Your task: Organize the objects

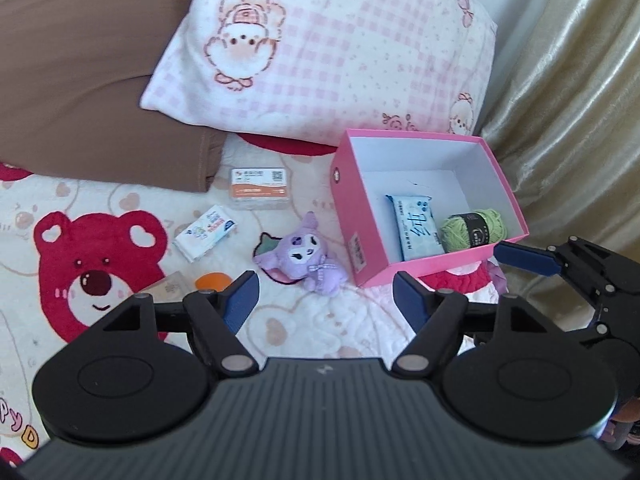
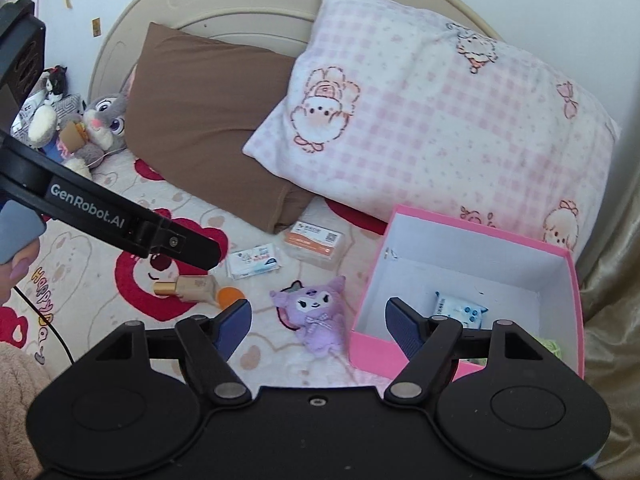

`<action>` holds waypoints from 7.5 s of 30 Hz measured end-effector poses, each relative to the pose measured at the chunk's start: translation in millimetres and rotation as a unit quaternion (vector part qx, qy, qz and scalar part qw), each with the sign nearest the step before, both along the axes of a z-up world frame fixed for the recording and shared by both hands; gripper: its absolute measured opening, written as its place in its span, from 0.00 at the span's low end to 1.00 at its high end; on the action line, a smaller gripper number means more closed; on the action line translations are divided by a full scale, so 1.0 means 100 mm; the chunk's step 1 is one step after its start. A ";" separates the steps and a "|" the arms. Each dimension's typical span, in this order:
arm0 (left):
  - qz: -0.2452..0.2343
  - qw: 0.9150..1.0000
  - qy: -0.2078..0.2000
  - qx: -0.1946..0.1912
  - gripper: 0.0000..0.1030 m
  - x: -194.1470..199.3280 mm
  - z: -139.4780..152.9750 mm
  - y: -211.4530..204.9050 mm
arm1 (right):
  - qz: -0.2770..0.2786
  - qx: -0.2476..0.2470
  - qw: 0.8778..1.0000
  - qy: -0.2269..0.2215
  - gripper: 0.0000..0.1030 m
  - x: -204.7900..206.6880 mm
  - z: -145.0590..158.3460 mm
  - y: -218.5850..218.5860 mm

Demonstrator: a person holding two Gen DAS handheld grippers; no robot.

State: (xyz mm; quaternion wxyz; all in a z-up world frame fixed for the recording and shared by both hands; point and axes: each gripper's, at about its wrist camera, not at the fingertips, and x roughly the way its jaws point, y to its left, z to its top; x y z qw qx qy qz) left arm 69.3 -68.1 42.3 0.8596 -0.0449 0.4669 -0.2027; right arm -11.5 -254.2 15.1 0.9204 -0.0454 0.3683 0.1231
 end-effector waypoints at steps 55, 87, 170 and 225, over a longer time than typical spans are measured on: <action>0.198 0.970 0.084 -0.109 0.80 0.89 -2.44 1.77 | 0.231 -0.075 0.966 0.091 0.60 1.24 -1.84 1.83; 0.146 0.971 0.082 -0.173 0.63 0.46 -2.22 1.78 | 0.099 -0.057 0.993 0.025 0.67 0.75 -1.90 1.83; -0.070 0.984 -0.049 -0.154 0.66 0.48 -0.09 -1.18 | -0.110 -0.036 0.982 -0.147 0.67 0.26 -0.27 -0.73; -0.004 0.957 0.221 -0.186 0.60 1.89 -1.97 -2.68 | -0.178 -0.152 0.949 0.211 0.71 1.91 -1.62 -1.90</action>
